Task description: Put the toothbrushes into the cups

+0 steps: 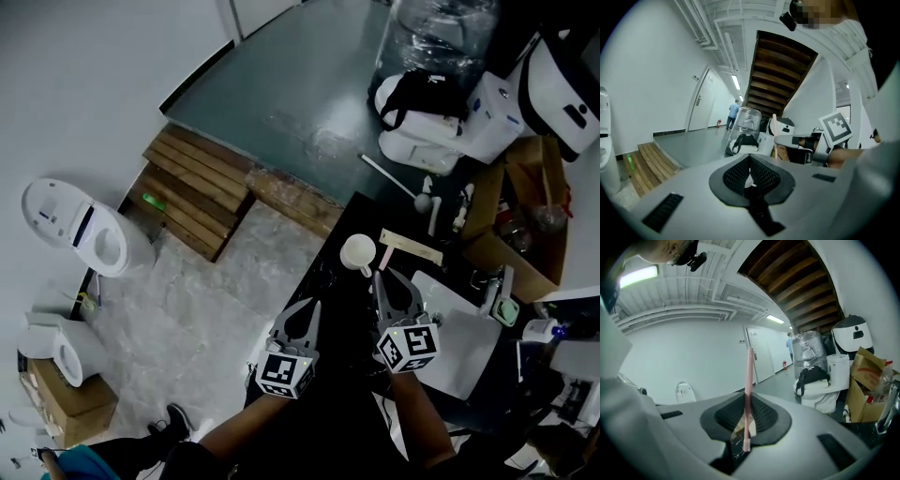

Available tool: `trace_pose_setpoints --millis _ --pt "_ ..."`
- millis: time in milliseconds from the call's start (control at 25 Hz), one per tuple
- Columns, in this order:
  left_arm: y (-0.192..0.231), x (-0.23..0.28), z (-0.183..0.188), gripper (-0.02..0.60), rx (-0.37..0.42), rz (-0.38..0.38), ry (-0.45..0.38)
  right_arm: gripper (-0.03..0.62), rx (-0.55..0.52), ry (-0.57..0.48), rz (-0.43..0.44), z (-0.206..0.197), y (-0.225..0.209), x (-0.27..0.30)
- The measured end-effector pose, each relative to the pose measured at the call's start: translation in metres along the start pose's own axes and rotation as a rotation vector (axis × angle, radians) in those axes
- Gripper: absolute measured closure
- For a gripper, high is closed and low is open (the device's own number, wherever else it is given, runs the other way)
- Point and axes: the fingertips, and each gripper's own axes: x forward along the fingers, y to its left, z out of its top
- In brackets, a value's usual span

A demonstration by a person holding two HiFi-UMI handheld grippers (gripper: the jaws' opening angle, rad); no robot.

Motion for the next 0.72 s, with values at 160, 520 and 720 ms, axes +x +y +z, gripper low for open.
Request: trace_pose_setpoints --millis 160,520,720 --pt "0.009 0.020 0.001 0.568 -0.033 -0.027 0.022 0.537 0.034 0.002 -0.015 -0.002 -0.011 0.030" --pt "0.041 0.067 0.008 0.568 -0.010 -0.176 0.048 0.537 0.078 -0.046 -0.201 -0.011 -0.038 0.072" --pt "0.055 0.090 0.009 0.568 0.026 -0.230 0.103 0.537 0.063 -0.055 -0.293 -0.018 -0.046 0.085"
